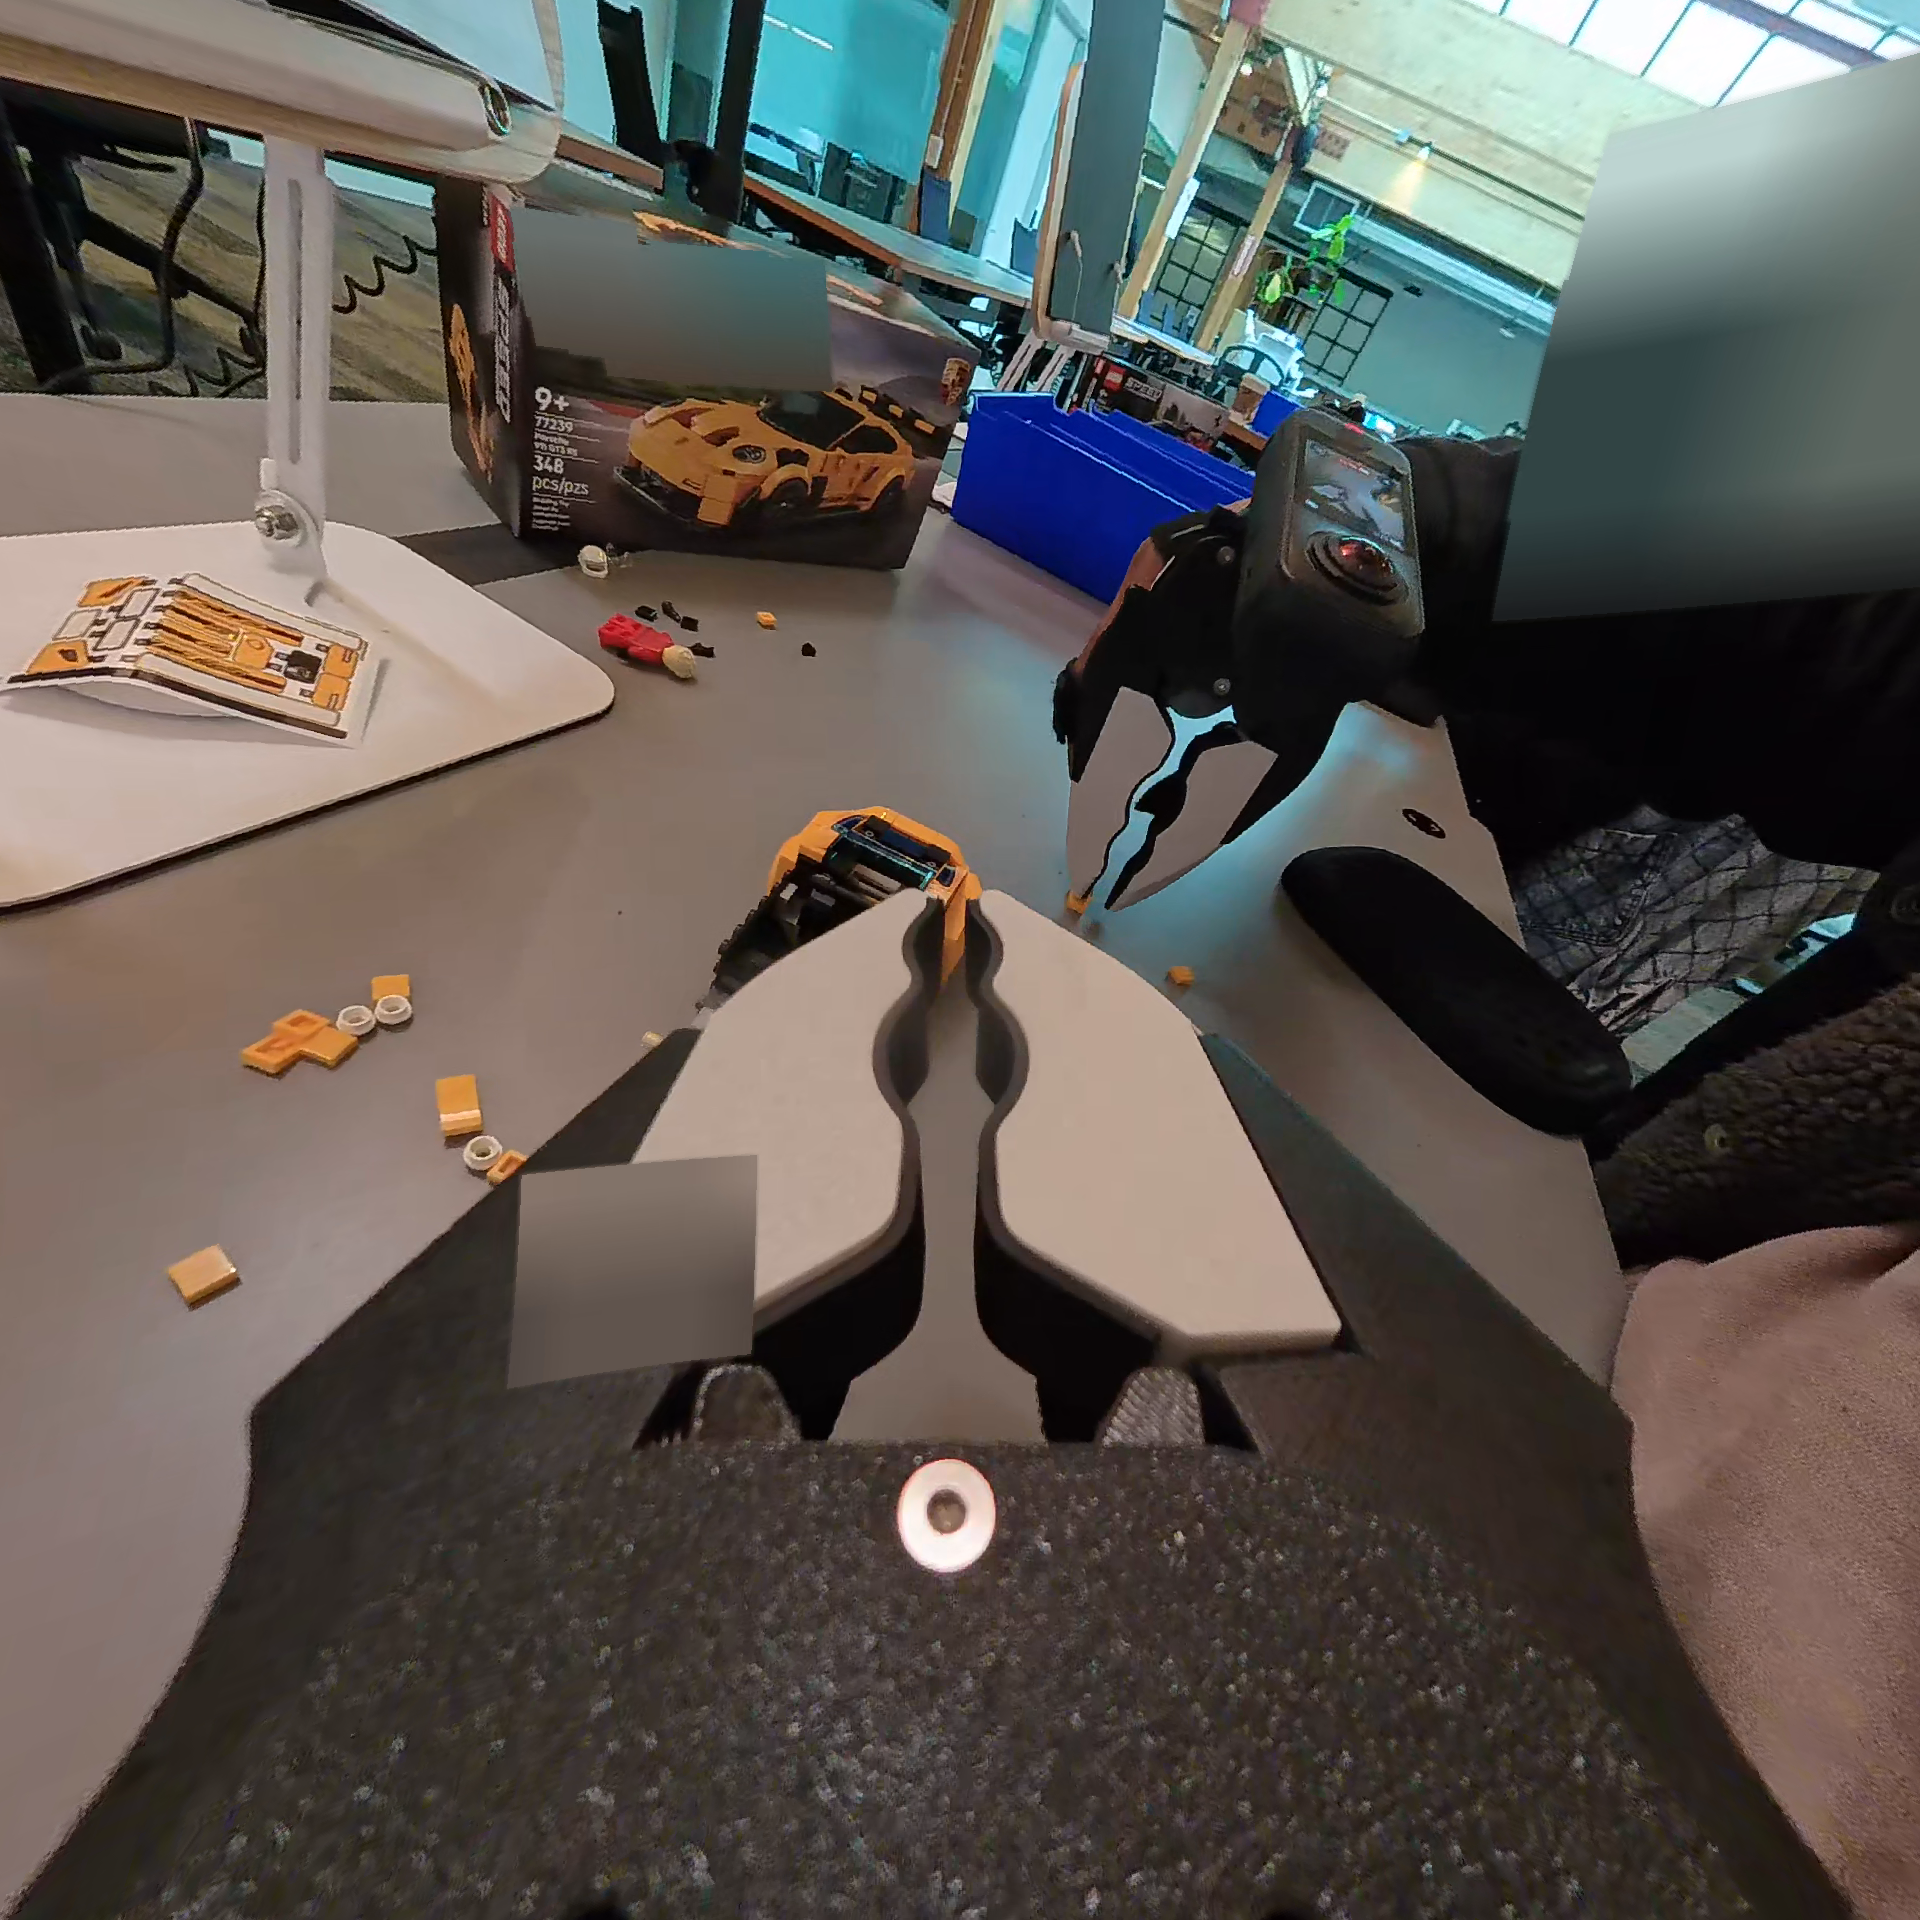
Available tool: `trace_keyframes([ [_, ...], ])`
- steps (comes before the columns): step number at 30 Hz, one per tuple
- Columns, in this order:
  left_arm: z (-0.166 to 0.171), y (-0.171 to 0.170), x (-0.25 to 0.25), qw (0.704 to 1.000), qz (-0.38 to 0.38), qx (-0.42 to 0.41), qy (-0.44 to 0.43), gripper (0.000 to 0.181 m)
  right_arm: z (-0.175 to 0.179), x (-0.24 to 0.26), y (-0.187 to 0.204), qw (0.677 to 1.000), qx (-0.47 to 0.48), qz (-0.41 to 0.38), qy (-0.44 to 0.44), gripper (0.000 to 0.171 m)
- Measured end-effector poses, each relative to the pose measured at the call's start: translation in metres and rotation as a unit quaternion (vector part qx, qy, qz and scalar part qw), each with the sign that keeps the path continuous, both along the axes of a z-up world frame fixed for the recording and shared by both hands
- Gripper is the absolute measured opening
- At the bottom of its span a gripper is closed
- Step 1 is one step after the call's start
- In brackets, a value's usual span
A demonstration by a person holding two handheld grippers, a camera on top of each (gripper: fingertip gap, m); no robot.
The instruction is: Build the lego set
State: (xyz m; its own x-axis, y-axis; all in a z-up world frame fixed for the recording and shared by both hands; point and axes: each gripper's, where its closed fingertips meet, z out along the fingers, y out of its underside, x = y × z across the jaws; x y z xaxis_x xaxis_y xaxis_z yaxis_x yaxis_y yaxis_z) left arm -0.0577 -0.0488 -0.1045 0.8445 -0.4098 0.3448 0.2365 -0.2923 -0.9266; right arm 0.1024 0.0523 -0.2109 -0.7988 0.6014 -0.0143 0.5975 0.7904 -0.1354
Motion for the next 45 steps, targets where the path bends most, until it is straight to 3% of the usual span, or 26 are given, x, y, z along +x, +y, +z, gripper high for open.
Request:
trace_keyframes([
  [1,-0.001,0.000,0.000,1.000,-0.001,-0.001,0.000,0.003,0.001,0.000,-0.001,1.000,-0.003,-0.002,0.001,0.011],
  [6,-0.001,0.000,-0.001,1.000,0.003,-0.001,0.008,0.003,0.016,-0.008,-0.003,0.998,-0.033,-0.030,0.047,0.018],
  [10,0.001,-0.002,-0.012,0.999,0.030,-0.001,0.034,0.000,0.056,-0.037,-0.011,0.970,-0.103,-0.092,0.198,0.020],
  [13,0.008,-0.006,-0.028,0.996,0.066,0.008,0.052,0.000,0.096,-0.067,0.004,0.896,-0.132,-0.204,0.371,0.028],
  [15,0.013,-0.009,-0.042,0.994,0.095,0.013,0.059,0.000,0.126,-0.074,0.023,0.812,-0.155,-0.296,0.479,0.029],
  [18,0.021,-0.016,-0.065,0.987,0.146,0.019,0.069,0.000,0.146,-0.063,0.052,0.699,-0.164,-0.408,0.564,0.019],
  [23,0.035,-0.037,-0.111,0.967,0.233,0.021,0.097,0.000,0.142,-0.041,0.068,0.620,-0.158,-0.471,0.607,0.005],
  [29,0.053,-0.080,-0.183,0.929,0.339,-0.007,0.150,0.000,0.137,-0.034,0.078,0.608,-0.157,-0.473,0.618,0.000],
  [34,0.065,-0.111,-0.230,0.905,0.378,-0.058,0.185,0.000,0.129,-0.033,0.078,0.613,-0.162,-0.470,0.614,0.000],
  [41,0.072,-0.128,-0.274,0.882,0.367,-0.153,0.254,0.000,0.127,-0.033,0.077,0.615,-0.156,-0.465,0.617,0.000],
  [45,0.059,-0.131,-0.293,0.870,0.340,-0.213,0.288,0.000,0.127,-0.032,0.079,0.612,-0.151,-0.468,0.619,0.000],
])
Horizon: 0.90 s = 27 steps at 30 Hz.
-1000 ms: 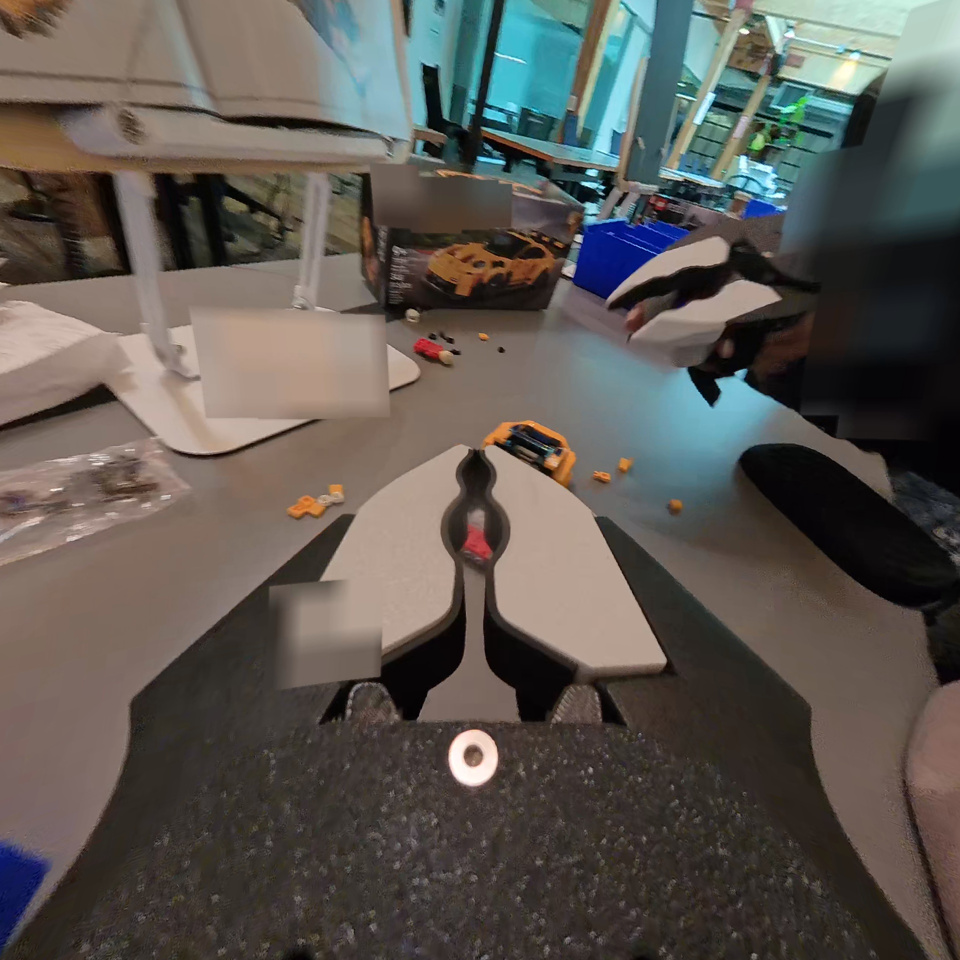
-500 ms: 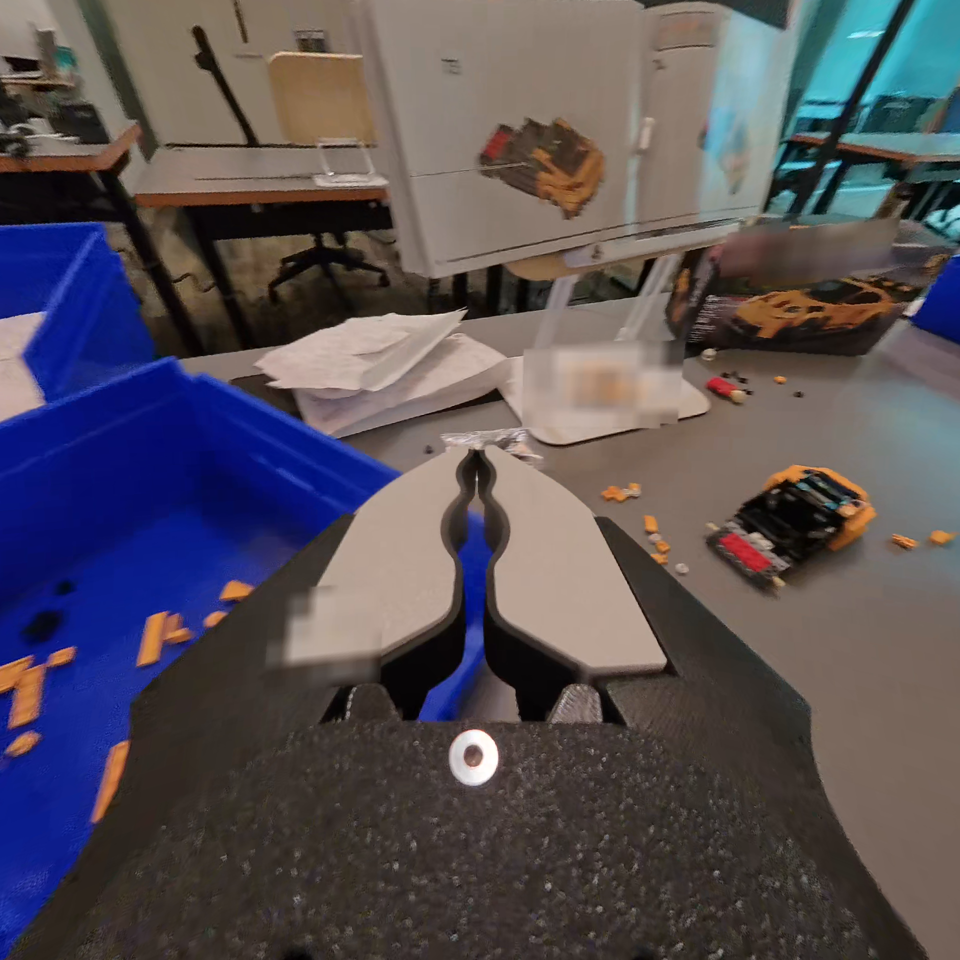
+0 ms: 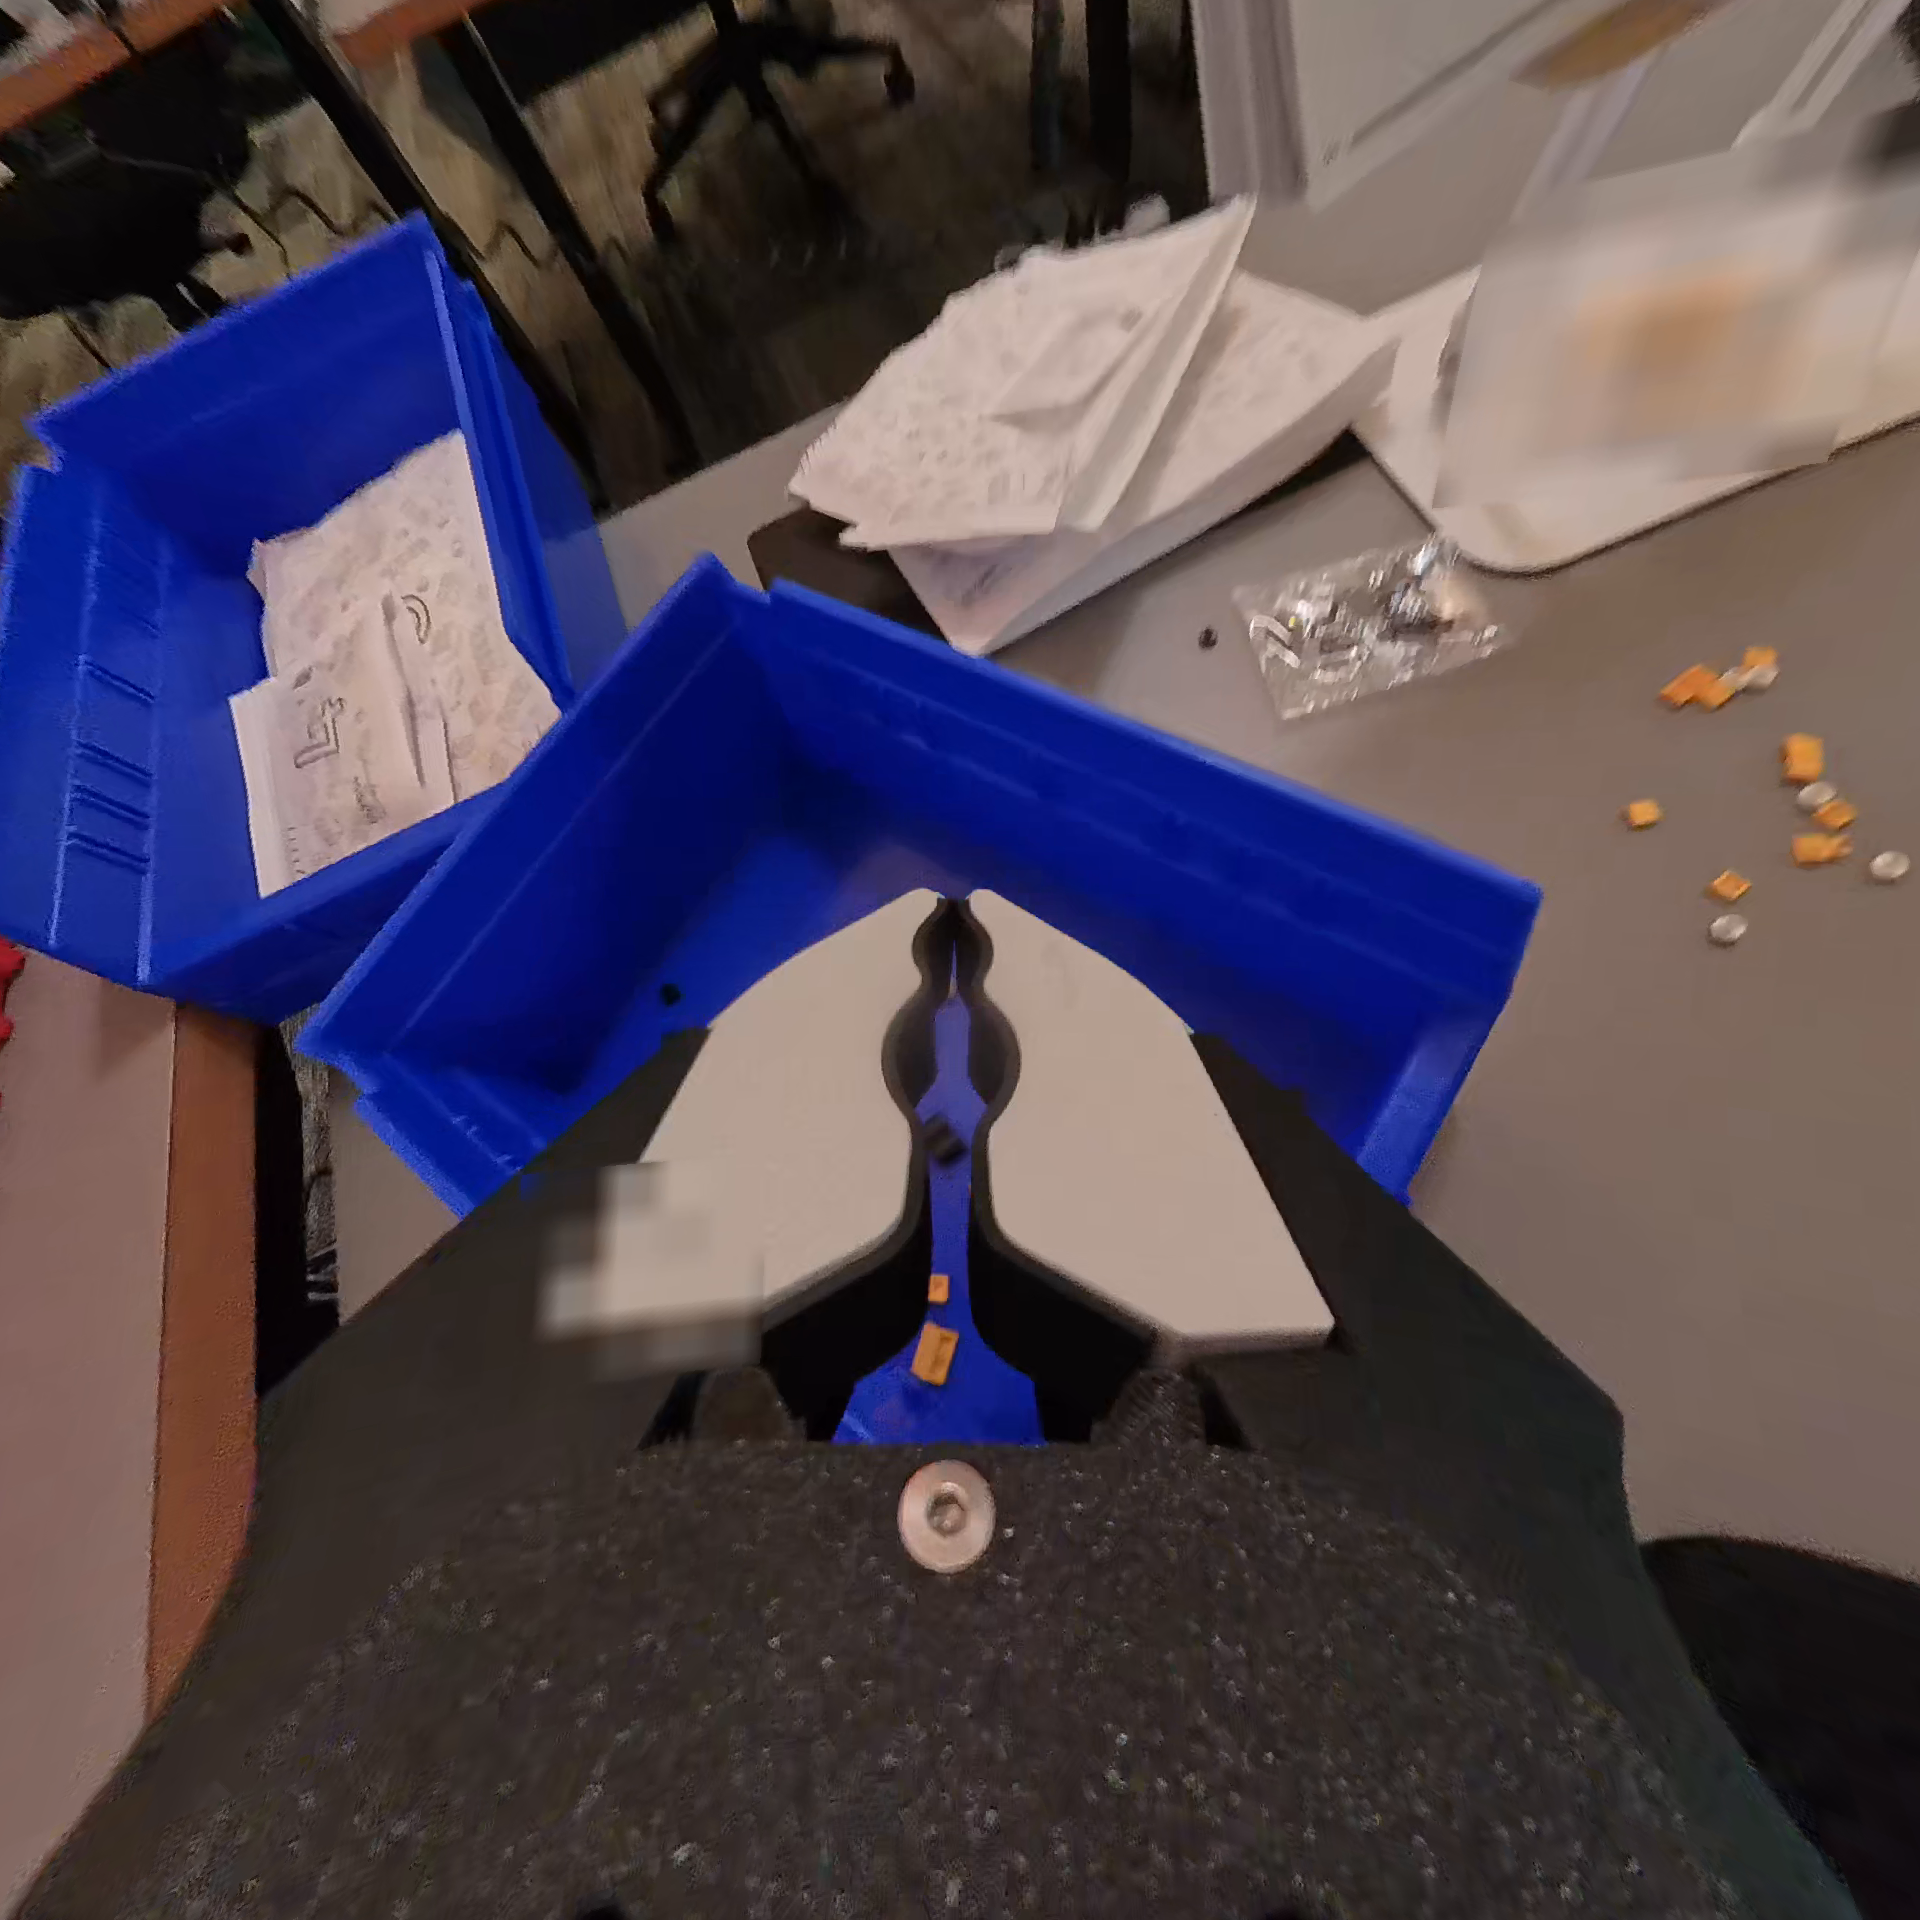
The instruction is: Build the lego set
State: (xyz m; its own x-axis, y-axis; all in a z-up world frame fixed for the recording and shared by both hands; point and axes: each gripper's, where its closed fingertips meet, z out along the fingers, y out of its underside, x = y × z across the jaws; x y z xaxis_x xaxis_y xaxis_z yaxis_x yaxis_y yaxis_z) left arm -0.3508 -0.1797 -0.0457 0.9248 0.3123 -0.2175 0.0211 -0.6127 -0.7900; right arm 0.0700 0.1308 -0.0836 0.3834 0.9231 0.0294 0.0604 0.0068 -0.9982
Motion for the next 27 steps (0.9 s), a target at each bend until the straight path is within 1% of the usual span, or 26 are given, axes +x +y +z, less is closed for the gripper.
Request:
trace_keyframes([
  [5,-0.031,-0.003,-0.023,0.996,-0.009,-0.089,-0.021,0.010,-0.001,-0.001,-0.001,1.000,0.007,-0.001,-0.004,0.000],
  [7,-0.046,-0.006,-0.031,0.991,-0.013,-0.130,-0.037,0.016,-0.002,-0.001,-0.001,1.000,0.007,0.000,-0.006,0.000],
  [10,-0.064,-0.013,-0.041,0.980,-0.026,-0.187,-0.056,0.019,-0.004,-0.001,-0.001,1.000,0.005,0.002,-0.008,0.000],
  [18,-0.088,-0.025,-0.062,0.954,-0.074,-0.284,-0.066,0.022,-0.011,-0.005,-0.003,1.000,-0.001,0.013,-0.016,0.000],
  [23,-0.107,-0.038,-0.064,0.925,-0.103,-0.356,-0.082,0.021,-0.018,-0.009,-0.004,0.999,-0.008,0.019,-0.026,0.000],
  [27,-0.127,-0.057,-0.054,0.887,-0.129,-0.430,-0.110,0.018,-0.021,-0.011,-0.007,0.999,-0.007,0.026,-0.034,0.000],
])
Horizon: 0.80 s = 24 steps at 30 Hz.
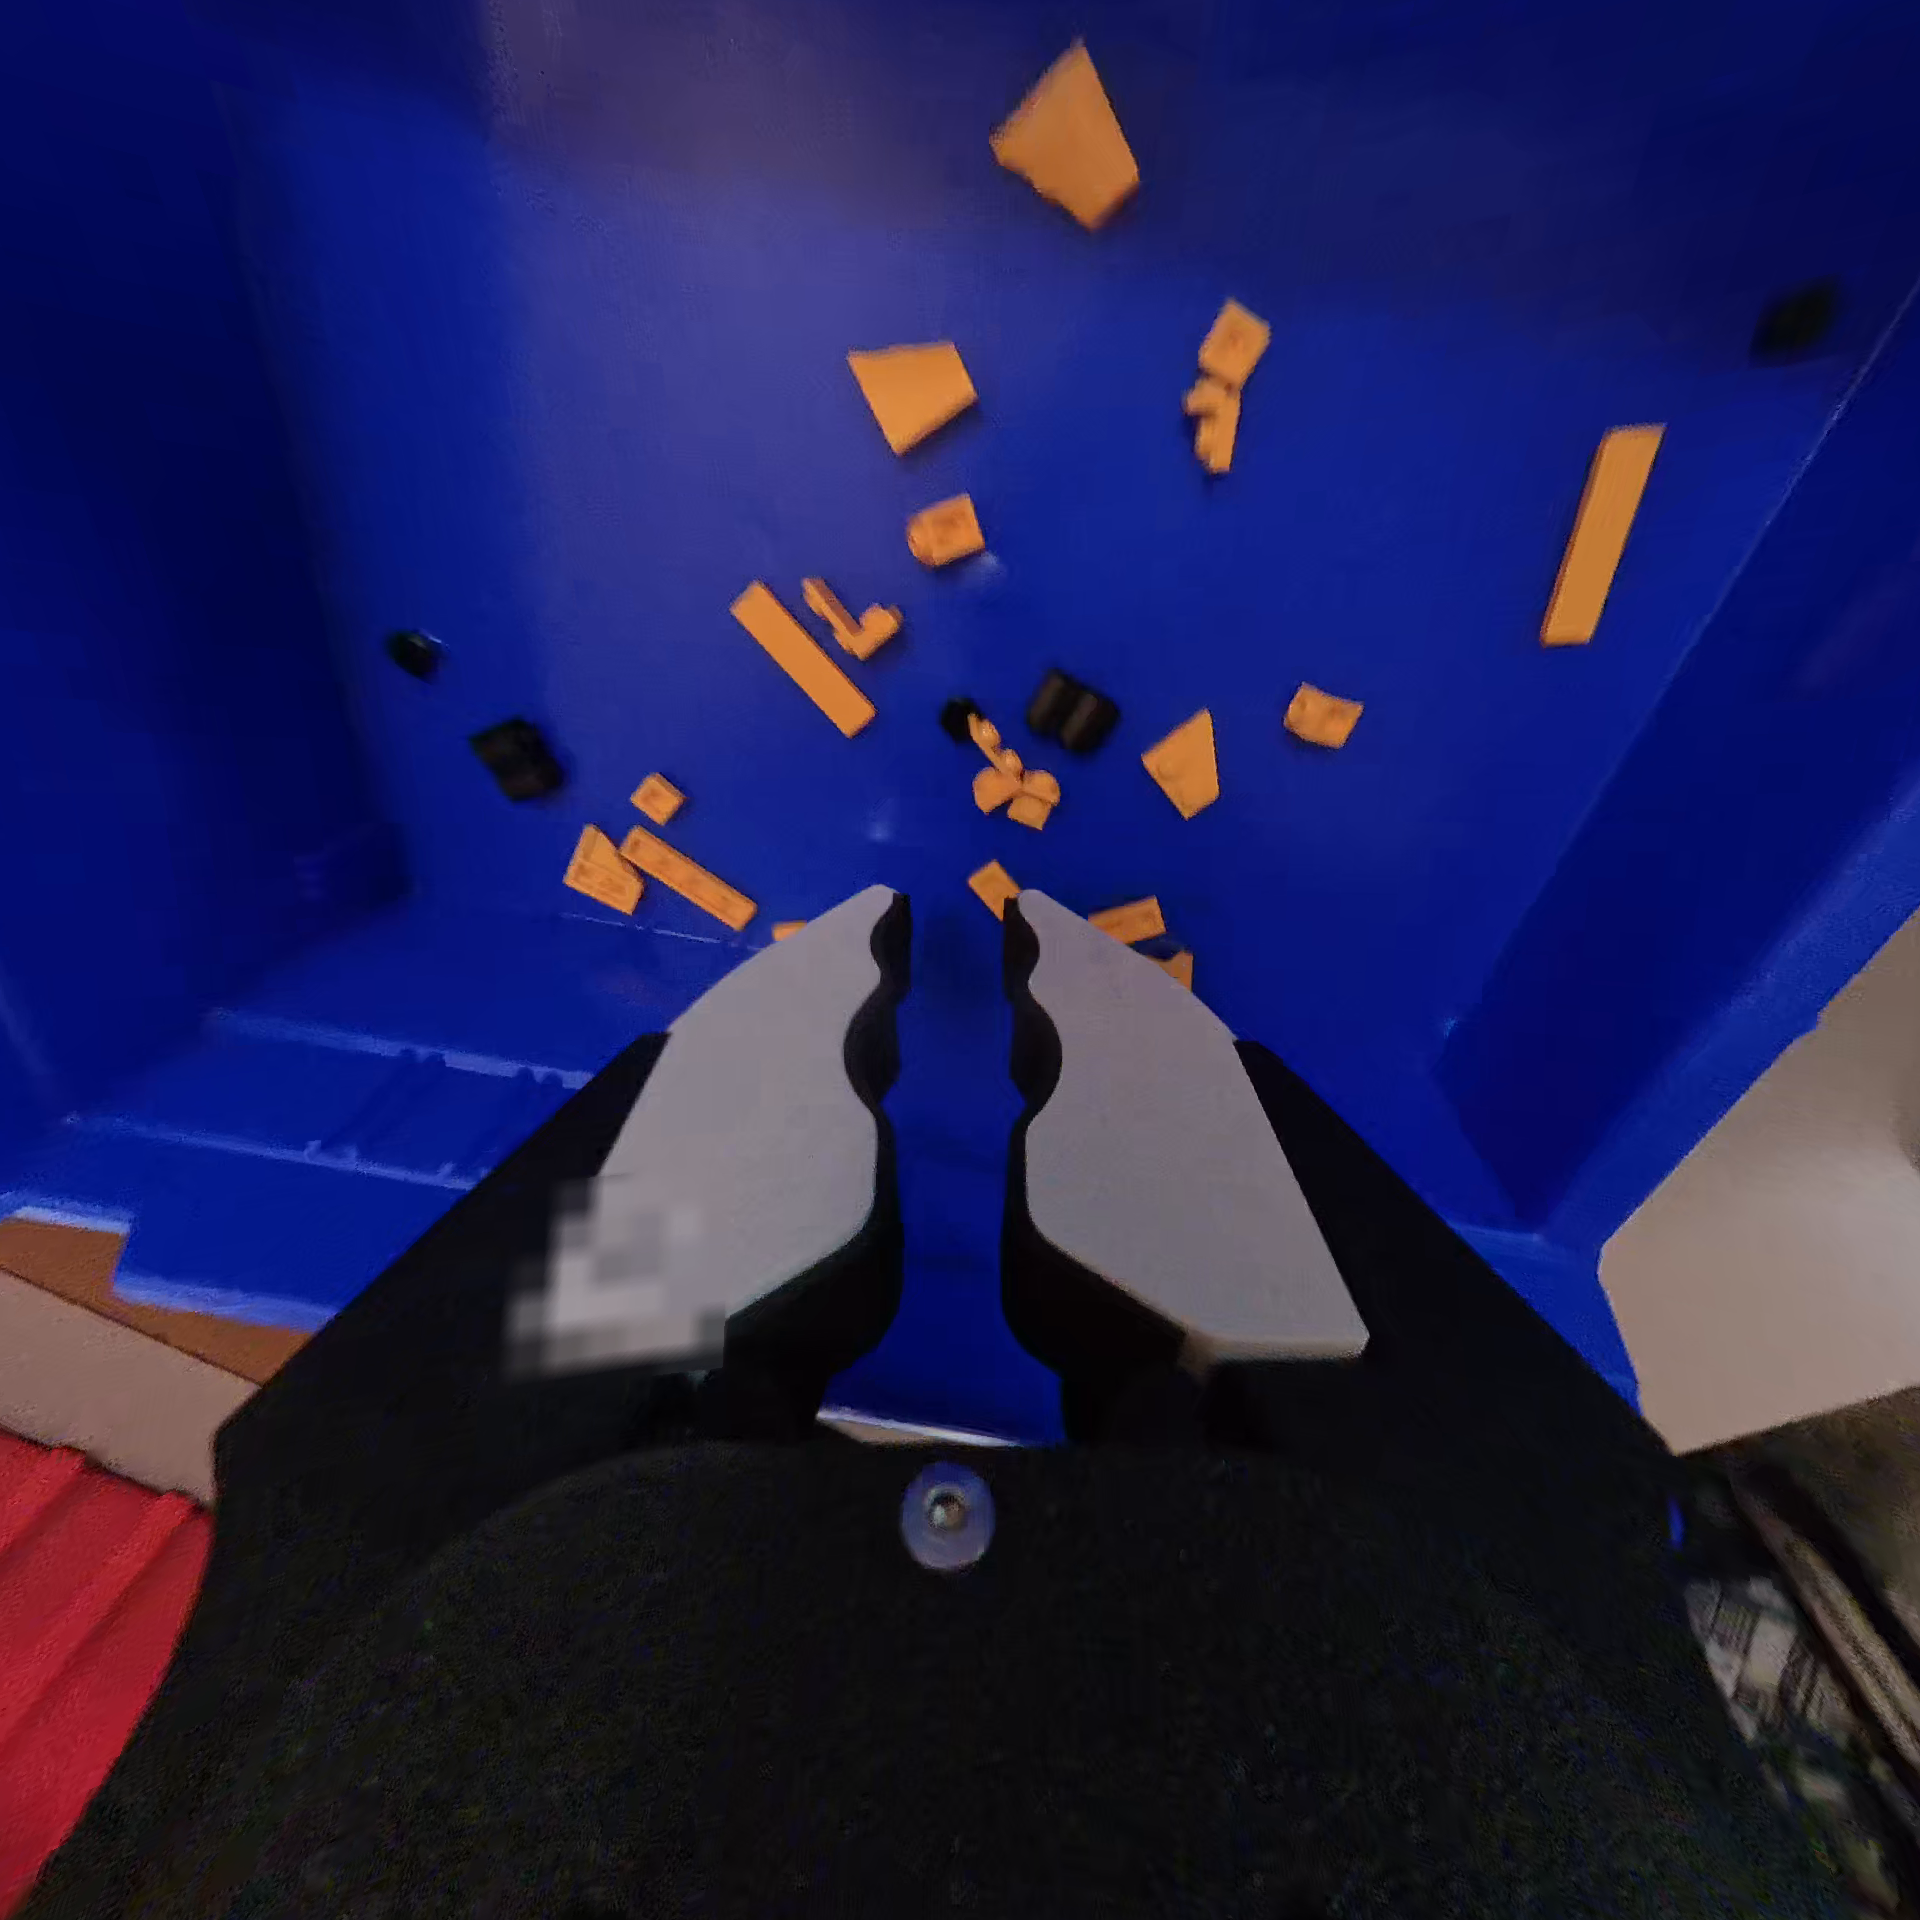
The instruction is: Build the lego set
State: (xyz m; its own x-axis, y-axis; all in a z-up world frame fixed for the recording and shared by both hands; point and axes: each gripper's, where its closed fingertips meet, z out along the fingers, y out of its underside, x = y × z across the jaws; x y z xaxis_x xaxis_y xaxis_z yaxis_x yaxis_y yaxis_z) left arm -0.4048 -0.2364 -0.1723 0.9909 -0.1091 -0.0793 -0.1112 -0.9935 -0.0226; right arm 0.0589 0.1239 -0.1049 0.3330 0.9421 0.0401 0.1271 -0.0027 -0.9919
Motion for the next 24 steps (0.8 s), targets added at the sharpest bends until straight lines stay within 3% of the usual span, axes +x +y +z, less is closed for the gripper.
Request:
trace_keyframes([
  [12,-0.026,-0.027,0.034,0.987,-0.075,-0.136,-0.044,0.016,-0.005,-0.002,-0.003,1.000,-0.007,0.012,-0.007,0.000],
  [19,-0.037,-0.032,0.036,0.981,-0.066,-0.180,-0.033,0.018,-0.006,-0.003,-0.004,1.000,-0.007,0.014,-0.009,0.000],
  [24,-0.038,-0.030,0.033,0.981,-0.065,-0.179,-0.026,0.005,-0.006,-0.002,-0.004,1.000,-0.008,0.014,-0.009,0.000],
])
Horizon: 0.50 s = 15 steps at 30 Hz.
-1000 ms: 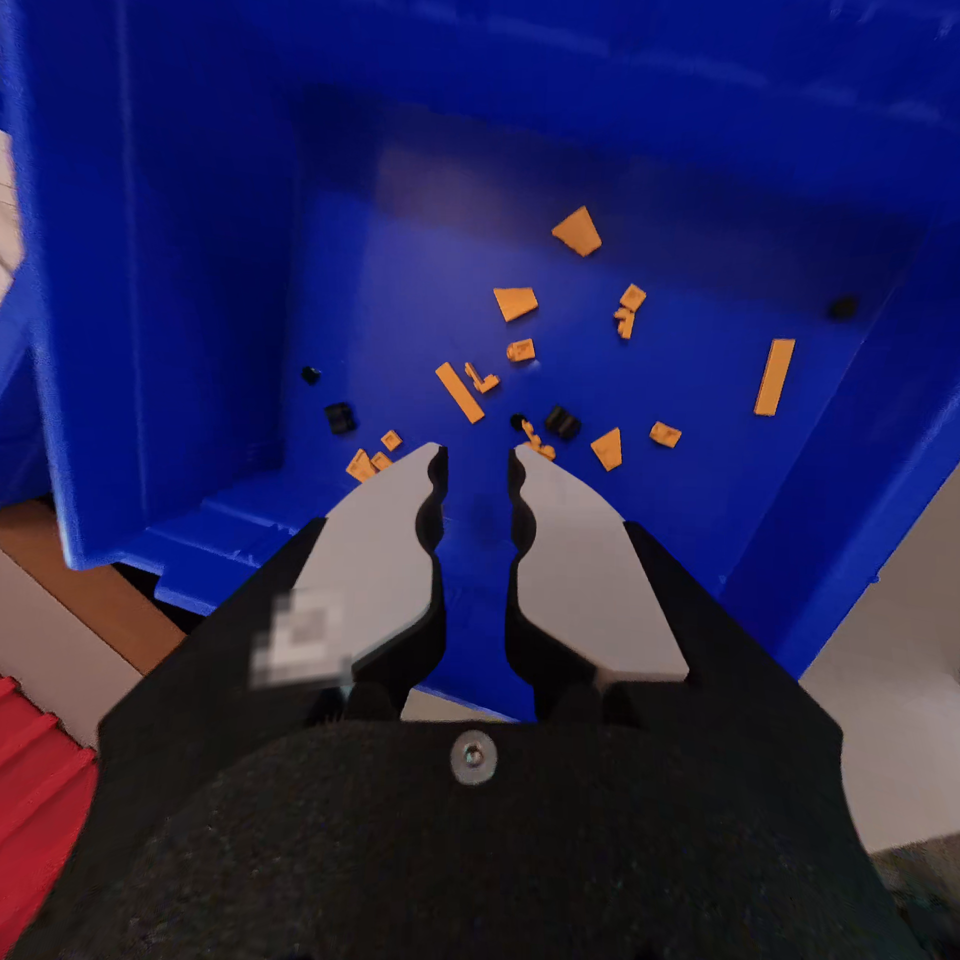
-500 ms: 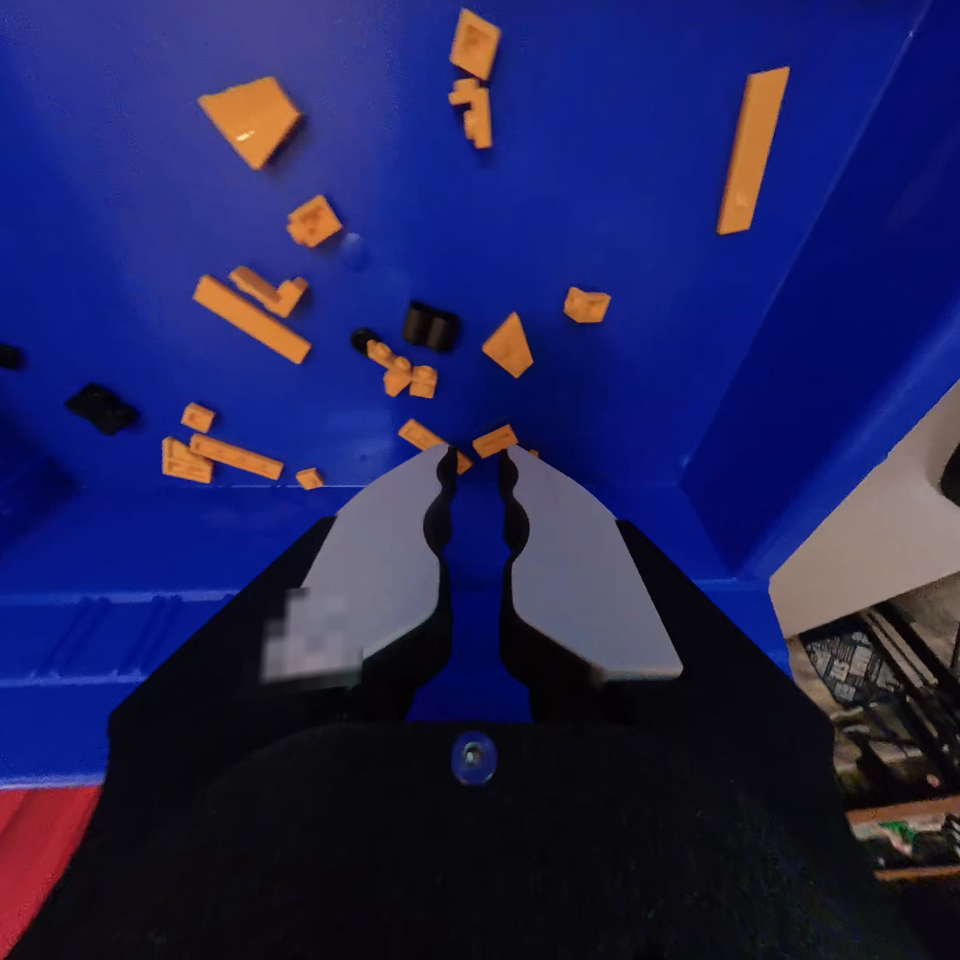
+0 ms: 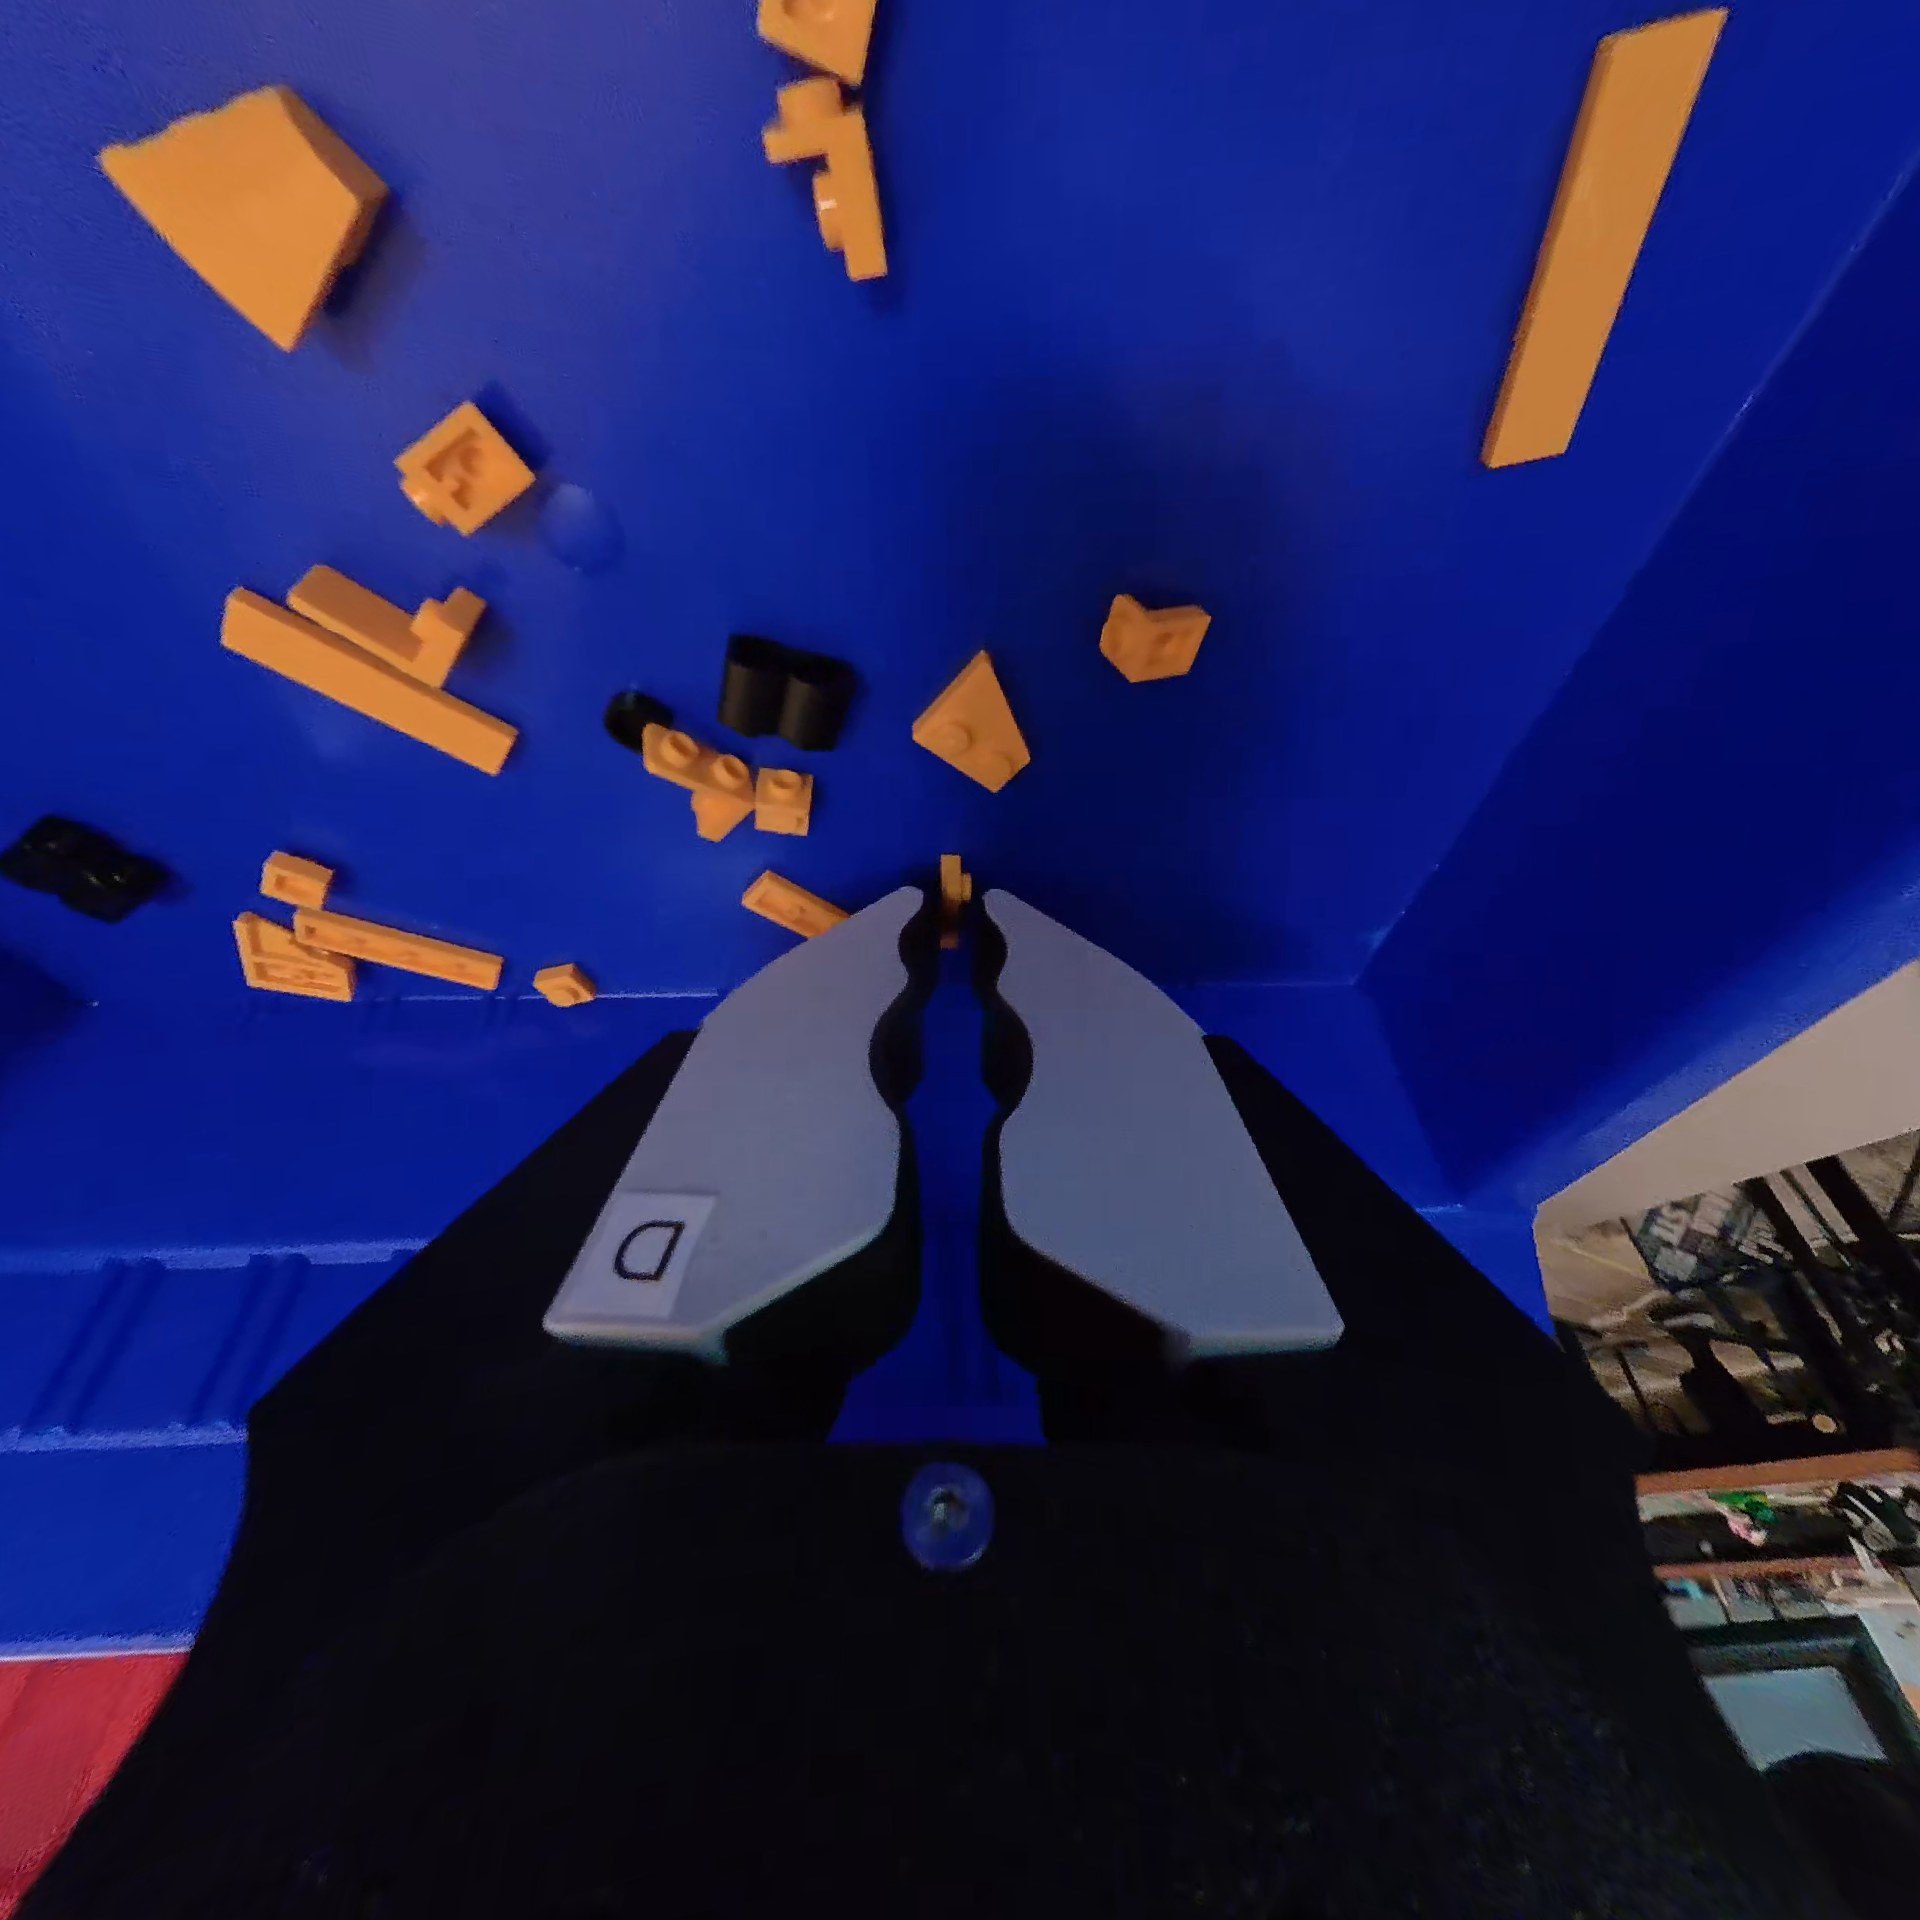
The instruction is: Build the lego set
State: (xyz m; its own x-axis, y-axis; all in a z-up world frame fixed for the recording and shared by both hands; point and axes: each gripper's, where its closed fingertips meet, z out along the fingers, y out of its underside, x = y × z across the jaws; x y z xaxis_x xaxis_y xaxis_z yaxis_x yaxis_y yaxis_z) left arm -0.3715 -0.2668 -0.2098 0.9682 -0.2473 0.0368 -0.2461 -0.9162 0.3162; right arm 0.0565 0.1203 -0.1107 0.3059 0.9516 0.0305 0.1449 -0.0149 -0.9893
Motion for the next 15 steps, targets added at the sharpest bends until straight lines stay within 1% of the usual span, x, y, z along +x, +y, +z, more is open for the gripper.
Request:
trace_keyframes([
  [3,0.009,0.009,0.007,0.998,0.013,0.050,-0.028,0.006,0.001,0.000,0.000,1.000,-0.001,0.001,0.002,0.000],
  [5,0.026,0.027,0.024,0.986,0.033,0.134,-0.095,0.006,0.003,0.001,-0.001,1.000,-0.001,0.002,0.005,0.000],
  [6,0.039,0.039,0.037,0.970,0.043,0.189,-0.144,0.005,0.003,0.001,-0.001,1.000,-0.002,0.003,0.007,0.000],
  [7,0.057,0.051,0.052,0.946,0.050,0.248,-0.201,0.005,0.004,0.001,-0.001,1.000,-0.003,0.005,0.008,0.000],
  [8,0.077,0.063,0.069,0.915,0.056,0.304,-0.260,0.005,0.004,0.001,-0.001,1.000,-0.003,0.005,0.009,0.000],
  [10,0.116,0.077,0.097,0.849,0.057,0.384,-0.359,0.005,0.005,0.001,-0.003,1.000,-0.003,0.008,0.011,0.000],
  [13,0.157,0.087,0.138,0.769,0.035,0.447,-0.456,0.004,0.009,0.000,-0.008,1.000,0.004,0.019,0.017,0.000],
  [15,0.174,0.095,0.168,0.727,0.018,0.477,-0.493,0.004,0.015,-0.003,-0.018,0.999,0.019,0.042,0.024,0.000],
])
